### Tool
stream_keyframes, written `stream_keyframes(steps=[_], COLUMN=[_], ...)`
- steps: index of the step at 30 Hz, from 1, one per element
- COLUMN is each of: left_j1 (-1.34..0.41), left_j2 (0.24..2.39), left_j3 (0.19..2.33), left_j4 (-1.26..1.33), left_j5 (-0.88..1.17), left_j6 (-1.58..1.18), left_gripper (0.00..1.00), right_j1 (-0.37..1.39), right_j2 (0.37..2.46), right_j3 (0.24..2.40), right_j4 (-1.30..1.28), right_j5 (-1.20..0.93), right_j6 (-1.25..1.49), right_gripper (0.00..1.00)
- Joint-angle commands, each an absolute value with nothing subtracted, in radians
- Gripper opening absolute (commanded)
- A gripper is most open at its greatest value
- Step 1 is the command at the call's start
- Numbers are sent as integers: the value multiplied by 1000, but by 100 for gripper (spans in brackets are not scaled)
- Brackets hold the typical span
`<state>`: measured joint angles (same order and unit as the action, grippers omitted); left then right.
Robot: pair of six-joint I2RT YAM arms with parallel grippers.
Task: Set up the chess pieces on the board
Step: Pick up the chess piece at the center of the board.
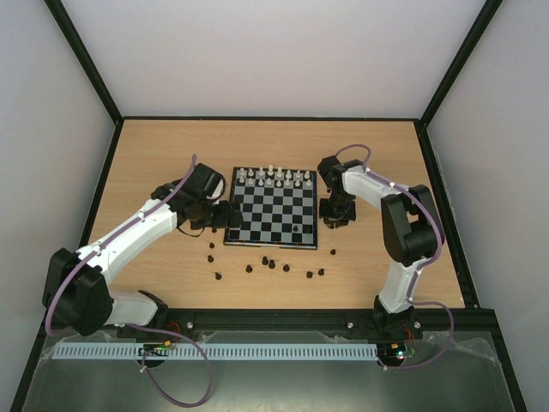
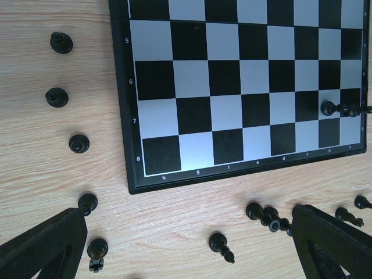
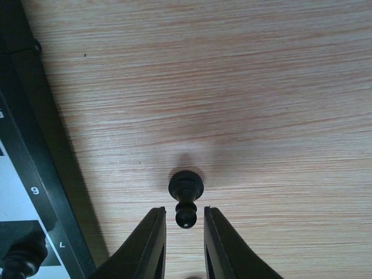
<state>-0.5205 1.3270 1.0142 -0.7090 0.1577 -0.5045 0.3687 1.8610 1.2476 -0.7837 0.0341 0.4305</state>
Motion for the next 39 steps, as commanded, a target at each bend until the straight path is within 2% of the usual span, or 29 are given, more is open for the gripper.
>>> stream_keyframes(steps=[1,9,15,22,30,39], left_j1=[-514,-514,-514,-514,-514,-514], left_j2=[1305,1299,1298,1296,1296,1273], left_j3=[1006,1006,1009,1006,1009,991], left_j4=[-726,-730,-734,-732,-727,-728], left_j5=[163,160,158,161,166,166], left_j6=[-511,-511,-511,-514,-515,-521], left_gripper=[99,99,99,99,99,99], right_j1=[375,374,374,389,492,662], right_j2=[1890,1930,1946,1888,1820,1872], right_j3=[1263,1313,1345,1384,1568,1662], right_j4=[-815,-824,-836,-898,-1040,-1075], right_j5=[52,70,65,86,81,3], right_j6=[425,420,416,415,444,493], right_gripper=[18,14,6,3,3,3])
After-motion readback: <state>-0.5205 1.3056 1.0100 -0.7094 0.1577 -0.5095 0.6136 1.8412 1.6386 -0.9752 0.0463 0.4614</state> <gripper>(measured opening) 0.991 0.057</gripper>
